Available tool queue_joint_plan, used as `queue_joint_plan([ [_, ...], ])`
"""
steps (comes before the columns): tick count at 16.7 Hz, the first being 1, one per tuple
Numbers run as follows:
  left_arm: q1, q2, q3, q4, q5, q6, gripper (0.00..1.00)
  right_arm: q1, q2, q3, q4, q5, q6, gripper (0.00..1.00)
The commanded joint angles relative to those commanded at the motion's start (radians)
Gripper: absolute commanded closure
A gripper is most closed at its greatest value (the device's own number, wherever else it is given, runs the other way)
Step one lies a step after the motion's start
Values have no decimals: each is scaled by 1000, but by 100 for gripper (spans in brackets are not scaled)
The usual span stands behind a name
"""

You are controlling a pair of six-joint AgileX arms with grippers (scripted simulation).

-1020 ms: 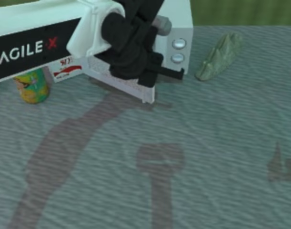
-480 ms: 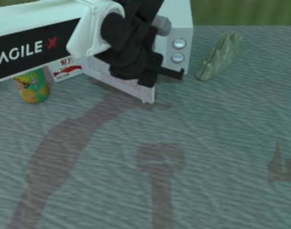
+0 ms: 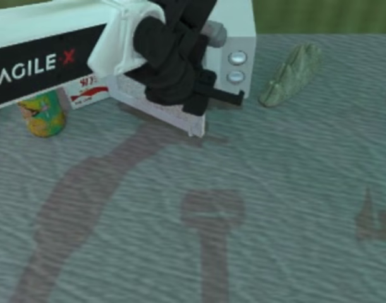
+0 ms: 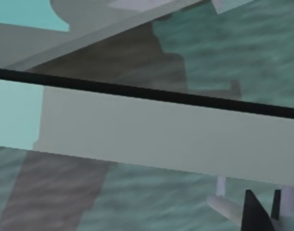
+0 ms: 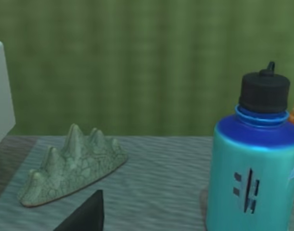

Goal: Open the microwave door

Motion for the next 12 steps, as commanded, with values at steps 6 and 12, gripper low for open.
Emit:
queue_joint_plan([
  [6, 10, -33, -42, 15, 31, 48, 100, 0, 0, 0, 0, 0, 0, 0],
  [12, 28, -67, -92, 32, 62, 108, 100, 0, 0, 0, 0, 0, 0, 0],
])
